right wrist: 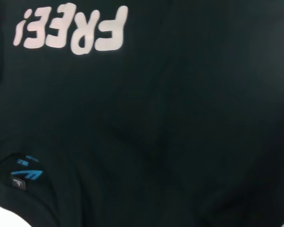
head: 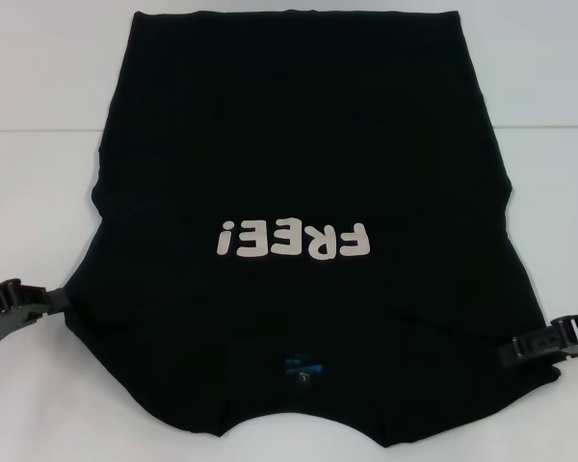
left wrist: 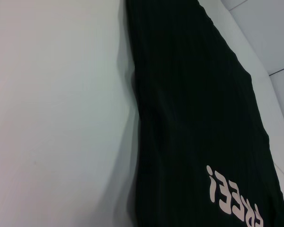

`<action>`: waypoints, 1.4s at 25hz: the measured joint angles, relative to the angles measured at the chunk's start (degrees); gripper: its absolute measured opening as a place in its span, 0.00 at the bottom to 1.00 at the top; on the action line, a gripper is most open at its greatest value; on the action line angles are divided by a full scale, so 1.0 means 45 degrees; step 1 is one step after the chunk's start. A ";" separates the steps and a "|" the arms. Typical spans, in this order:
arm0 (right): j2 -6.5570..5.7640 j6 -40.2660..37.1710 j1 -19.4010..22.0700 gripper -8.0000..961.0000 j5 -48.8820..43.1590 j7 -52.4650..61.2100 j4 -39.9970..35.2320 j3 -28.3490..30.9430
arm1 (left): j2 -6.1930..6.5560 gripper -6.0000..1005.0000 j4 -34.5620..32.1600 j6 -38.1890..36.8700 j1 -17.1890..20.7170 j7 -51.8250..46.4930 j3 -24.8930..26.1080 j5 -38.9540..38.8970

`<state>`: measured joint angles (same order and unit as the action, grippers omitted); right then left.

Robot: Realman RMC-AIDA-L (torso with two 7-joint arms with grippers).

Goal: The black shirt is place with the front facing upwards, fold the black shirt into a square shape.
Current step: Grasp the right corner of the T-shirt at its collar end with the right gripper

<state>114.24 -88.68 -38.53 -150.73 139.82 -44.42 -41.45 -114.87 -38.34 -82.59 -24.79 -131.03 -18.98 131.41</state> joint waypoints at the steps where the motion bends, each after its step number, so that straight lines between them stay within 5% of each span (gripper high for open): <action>1: 0.0030 0.0003 -0.0031 0.95 0.0002 -0.0022 0.0000 -0.0002 | 0.0000 0.01 0.0001 0.0001 -0.0002 -0.0002 -0.0001 -0.0001; 35: 0.0227 -0.0584 -0.0202 0.93 0.0052 -0.0040 0.0024 -0.0308 | -0.0020 0.01 0.0122 0.0152 -0.0108 -0.0003 0.0014 -0.0004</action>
<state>115.26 -91.30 -39.44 -150.50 139.64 -44.31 -42.84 -114.96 -37.79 -81.91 -25.27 -131.04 -18.92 131.40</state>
